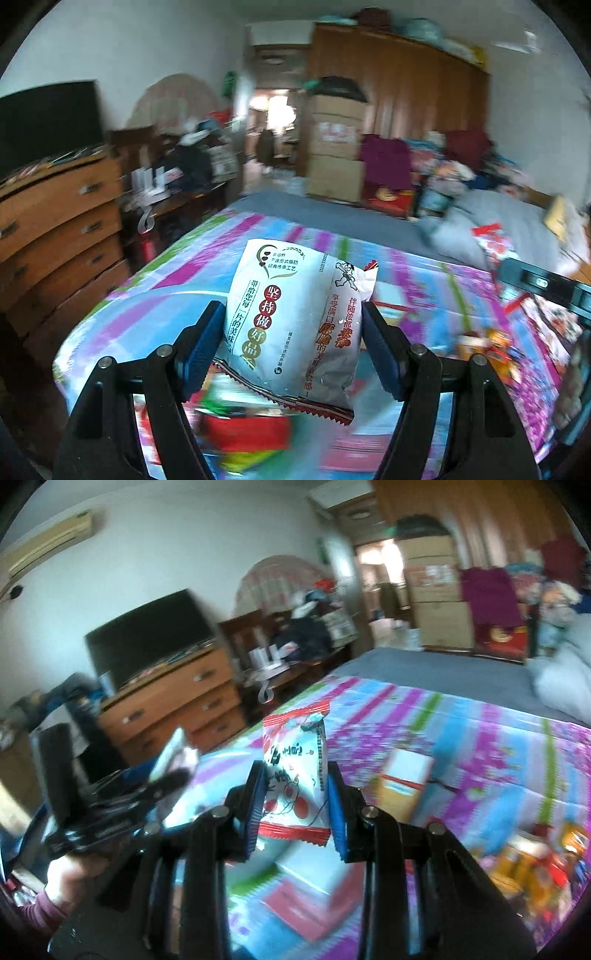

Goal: Organize snacks
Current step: 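Carry both packets over the clear bowl and hold them above it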

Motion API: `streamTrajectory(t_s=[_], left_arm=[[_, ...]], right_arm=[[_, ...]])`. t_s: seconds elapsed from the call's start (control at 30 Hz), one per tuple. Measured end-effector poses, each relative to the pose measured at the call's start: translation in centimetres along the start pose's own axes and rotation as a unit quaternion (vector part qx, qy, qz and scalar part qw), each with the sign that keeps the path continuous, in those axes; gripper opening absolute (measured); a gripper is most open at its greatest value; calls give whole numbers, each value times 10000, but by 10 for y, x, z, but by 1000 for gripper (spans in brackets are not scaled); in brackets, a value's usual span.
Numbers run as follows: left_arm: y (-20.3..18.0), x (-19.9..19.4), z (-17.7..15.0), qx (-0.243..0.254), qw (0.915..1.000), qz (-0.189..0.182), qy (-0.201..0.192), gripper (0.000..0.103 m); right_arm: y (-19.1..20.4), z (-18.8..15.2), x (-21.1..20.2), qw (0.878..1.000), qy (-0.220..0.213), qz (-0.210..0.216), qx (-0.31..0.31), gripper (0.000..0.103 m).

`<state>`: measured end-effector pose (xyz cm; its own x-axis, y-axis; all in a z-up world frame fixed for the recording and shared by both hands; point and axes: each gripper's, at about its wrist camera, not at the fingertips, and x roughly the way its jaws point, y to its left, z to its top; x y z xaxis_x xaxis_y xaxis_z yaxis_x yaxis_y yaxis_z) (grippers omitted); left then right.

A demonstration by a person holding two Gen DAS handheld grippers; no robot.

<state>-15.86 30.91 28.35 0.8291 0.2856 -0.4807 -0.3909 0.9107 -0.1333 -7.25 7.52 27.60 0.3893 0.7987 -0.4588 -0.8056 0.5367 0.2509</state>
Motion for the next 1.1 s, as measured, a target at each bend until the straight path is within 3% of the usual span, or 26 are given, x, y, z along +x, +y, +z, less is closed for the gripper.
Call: streamTrajectory(t_s=[0.17,0.4,1.1], left_arm=[[67,28,-1,-352,9975,524,305,75],[112,51,-21,-466,9928,907,633,75],[115,53,-35,-408,9913,992,761,75]], right_arm=[[40,4,56,9982,428,396,-113,32],[69,-7,108,9937,923,618,-155,32],[82,-13,134,9909,1192,598,-186,33]])
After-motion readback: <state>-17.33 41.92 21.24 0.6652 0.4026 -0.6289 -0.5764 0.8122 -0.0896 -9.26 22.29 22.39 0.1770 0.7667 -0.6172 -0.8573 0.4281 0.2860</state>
